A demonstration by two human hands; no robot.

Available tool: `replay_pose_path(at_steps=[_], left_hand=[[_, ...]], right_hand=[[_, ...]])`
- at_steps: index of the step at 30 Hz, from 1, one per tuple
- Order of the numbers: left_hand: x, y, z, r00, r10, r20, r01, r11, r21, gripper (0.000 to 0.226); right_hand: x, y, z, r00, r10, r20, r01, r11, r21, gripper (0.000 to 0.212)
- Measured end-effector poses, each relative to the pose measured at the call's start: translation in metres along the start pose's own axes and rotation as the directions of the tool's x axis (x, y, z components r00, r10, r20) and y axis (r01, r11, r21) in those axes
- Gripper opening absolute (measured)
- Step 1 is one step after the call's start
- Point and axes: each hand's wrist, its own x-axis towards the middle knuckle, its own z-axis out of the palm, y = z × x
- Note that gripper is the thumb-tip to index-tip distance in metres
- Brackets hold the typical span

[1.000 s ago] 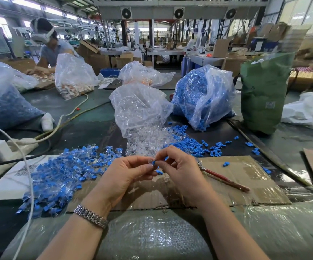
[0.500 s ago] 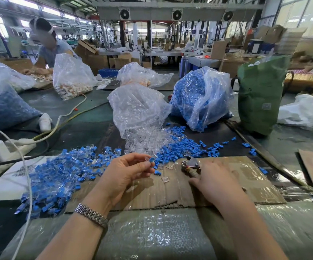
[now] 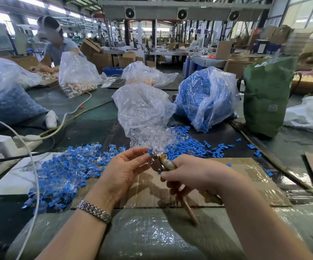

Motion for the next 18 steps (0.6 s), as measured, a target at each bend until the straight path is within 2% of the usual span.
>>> replay_pose_path(at_steps=[4, 11, 14, 18], left_hand=[[0.0, -0.001, 0.0, 1.0, 0.023, -0.016, -0.022, 0.999, 0.026, 0.057], [-0.004, -0.001, 0.007, 0.998, 0.031, -0.047, -0.022, 0.983, 0.184, 0.033], [-0.008, -0.001, 0.012, 0.996, 0.05, -0.079, -0.03, 0.972, 0.233, 0.025], [-0.009, -0.001, 0.015, 0.993, 0.049, -0.103, -0.023, 0.97, 0.241, 0.019]], right_hand=[[-0.001, -0.005, 0.005, 1.0, -0.008, -0.014, 0.008, 1.0, 0.001, 0.018], [-0.004, -0.002, 0.007, 1.0, -0.008, -0.027, 0.008, 1.0, 0.02, 0.021], [-0.002, 0.001, 0.012, 0.999, -0.005, -0.049, 0.005, 1.0, -0.008, 0.03], [0.003, 0.006, 0.02, 0.989, -0.011, -0.147, -0.002, 0.996, -0.089, 0.045]])
